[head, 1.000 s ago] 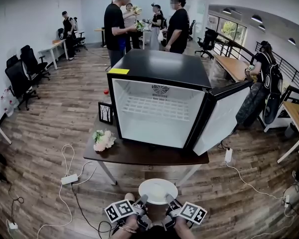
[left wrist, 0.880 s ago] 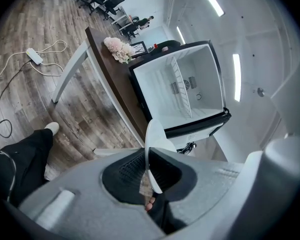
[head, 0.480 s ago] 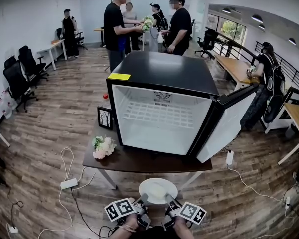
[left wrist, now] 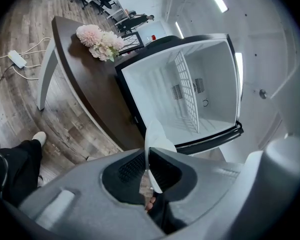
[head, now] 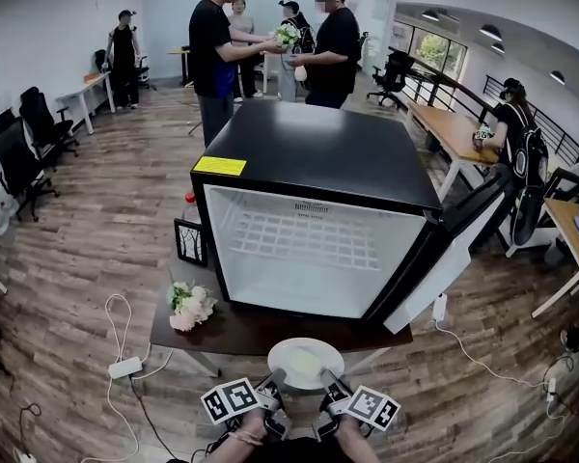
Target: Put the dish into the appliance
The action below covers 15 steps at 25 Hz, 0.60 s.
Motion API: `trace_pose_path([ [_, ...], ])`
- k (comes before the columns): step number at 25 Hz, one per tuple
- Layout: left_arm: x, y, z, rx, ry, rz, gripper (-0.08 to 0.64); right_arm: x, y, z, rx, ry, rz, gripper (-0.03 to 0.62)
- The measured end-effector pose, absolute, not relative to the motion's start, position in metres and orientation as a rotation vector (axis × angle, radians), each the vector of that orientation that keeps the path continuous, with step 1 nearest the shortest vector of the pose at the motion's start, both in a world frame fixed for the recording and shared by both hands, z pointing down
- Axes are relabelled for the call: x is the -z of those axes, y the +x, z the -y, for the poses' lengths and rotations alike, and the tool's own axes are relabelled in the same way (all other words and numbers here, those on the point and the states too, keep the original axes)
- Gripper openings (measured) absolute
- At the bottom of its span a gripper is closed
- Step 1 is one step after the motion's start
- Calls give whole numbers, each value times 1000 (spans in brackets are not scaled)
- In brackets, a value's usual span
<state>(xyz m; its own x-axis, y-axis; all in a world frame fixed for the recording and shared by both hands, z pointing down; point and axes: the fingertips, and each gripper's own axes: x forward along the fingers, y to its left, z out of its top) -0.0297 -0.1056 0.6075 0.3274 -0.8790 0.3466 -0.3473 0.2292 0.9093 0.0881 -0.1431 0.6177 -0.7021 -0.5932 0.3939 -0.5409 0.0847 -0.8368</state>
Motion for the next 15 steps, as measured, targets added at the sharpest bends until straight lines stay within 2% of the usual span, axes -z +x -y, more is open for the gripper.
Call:
trace_pose_path([
  [15,-608,-82,192,397,1441,1167,32,-620,39,216,1675,-1344,-2146,61],
])
